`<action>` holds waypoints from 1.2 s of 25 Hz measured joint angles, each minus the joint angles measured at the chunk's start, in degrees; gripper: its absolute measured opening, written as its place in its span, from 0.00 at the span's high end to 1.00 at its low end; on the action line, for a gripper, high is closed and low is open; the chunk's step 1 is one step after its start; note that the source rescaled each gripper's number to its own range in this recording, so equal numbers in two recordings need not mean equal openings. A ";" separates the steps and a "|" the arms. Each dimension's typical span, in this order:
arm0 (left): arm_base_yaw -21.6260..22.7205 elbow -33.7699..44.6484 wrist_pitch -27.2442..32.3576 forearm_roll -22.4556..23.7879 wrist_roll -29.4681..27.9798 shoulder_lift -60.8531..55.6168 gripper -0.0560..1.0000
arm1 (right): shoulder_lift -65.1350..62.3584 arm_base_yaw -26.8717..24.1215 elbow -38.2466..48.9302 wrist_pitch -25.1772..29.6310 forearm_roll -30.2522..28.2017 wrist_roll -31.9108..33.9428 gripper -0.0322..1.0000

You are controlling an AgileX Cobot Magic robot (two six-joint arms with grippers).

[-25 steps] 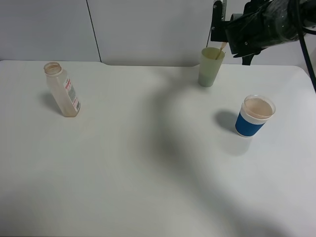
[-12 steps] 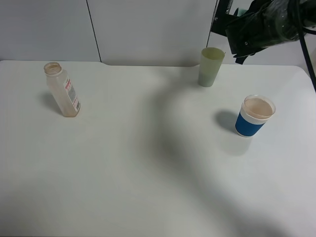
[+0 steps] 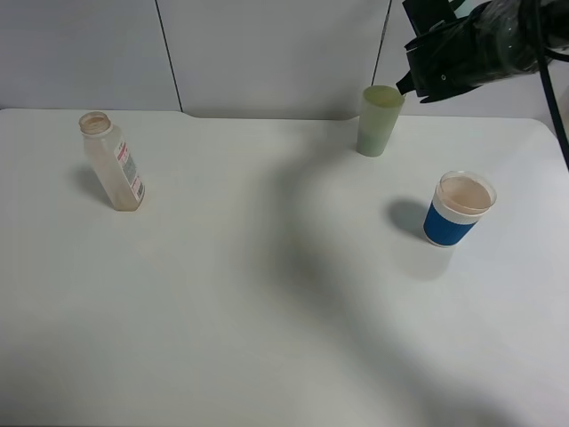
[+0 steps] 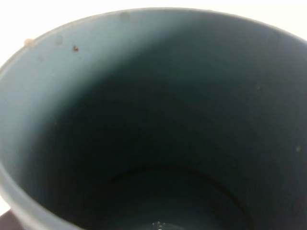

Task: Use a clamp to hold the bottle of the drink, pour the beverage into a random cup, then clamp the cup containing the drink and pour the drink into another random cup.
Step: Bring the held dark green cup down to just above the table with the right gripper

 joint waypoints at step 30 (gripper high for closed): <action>0.00 0.00 0.00 0.00 0.00 0.00 0.00 | -10.91 13.13 0.00 -55.75 55.20 -43.29 0.96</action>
